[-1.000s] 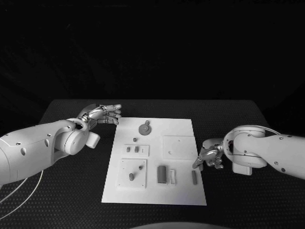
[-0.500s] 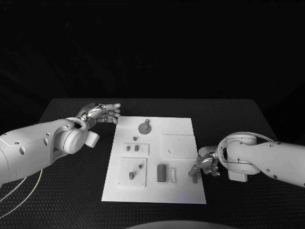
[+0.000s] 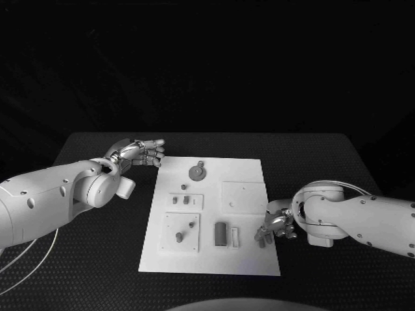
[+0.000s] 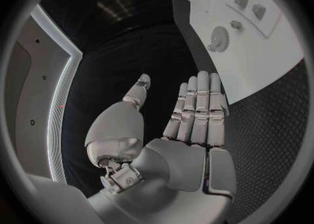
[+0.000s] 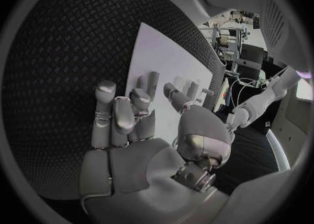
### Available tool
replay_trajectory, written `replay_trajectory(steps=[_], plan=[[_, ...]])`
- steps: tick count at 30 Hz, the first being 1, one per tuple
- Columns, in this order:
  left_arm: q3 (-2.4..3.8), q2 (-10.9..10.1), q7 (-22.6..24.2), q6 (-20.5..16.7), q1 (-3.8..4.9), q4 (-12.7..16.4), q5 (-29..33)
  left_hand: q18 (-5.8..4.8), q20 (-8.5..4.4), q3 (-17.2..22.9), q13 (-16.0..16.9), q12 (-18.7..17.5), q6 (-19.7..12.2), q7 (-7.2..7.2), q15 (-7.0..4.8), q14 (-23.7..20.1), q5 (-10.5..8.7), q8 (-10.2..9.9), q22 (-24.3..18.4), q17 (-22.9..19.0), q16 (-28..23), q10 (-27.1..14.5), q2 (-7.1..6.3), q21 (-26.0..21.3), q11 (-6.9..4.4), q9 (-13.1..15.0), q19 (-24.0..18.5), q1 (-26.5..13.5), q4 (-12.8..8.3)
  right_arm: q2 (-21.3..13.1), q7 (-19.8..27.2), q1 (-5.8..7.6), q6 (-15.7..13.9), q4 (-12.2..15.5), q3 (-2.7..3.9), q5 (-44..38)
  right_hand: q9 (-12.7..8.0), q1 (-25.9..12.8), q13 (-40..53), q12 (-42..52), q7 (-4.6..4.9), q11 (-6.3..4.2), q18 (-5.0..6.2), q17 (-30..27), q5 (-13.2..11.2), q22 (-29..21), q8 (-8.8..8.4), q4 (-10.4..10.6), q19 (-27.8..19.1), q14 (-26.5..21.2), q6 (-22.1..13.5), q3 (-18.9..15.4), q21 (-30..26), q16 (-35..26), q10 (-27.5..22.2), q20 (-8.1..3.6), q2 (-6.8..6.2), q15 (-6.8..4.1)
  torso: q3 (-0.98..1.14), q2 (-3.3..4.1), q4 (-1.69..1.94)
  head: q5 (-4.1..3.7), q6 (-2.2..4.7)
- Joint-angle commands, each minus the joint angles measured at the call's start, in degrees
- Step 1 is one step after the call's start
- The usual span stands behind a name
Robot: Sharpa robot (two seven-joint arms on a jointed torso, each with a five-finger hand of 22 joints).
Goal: Assemble the parts on the task board
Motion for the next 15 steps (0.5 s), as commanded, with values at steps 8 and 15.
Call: replay_trajectory(steps=[8, 15], plan=[[0.03, 0.01, 0.21, 1.16, 0.03, 0.14, -0.41, 0.05, 0.05, 0.15, -0.04, -0.03, -0.36, -0.09, 0.08, -0.47, -0.2, 0.3, -0.03, 0.06, -0.33, -0.32, 0.39, 0.05, -0.15, -0.02, -0.19, -0.4, -0.09, 2.09, -0.89, -2.22, -1.98, -0.56, -0.33, -9.07, 0.04, 0.9, 0.12, 0.27, 0.06, -0.02, 2.3, -0.09, 0.33, 0.77, -0.5, -0.74, 0.17, -0.07, -0.61, 0.63, 0.18, 0.23, -0.22, -0.42, 0.52, 0.1, -0.01, 0.0, 0.04, -0.12, -0.14], [0.03, -0.12, 0.14, 1.14, 0.03, 0.17, -0.46, 0.05, 0.05, 0.13, -0.04, -0.03, -0.36, -0.09, 0.08, -0.47, -0.21, 0.3, -0.03, 0.07, -0.33, -0.32, 0.38, 0.05, -0.15, -0.03, -0.2, -0.44, -0.09, 2.46, -1.01, -2.55, -2.1, -0.63, -0.33, -9.56, 0.26, 1.98, 0.14, 0.31, 0.09, 0.01, 2.3, -0.08, 0.34, 0.84, -0.67, -2.92, 0.13, -0.05, -0.54, 0.39, 0.28, 0.2, -0.23, -0.38, 2.38, 0.15, -0.07, -0.03, 0.06, -0.09, -0.3]])
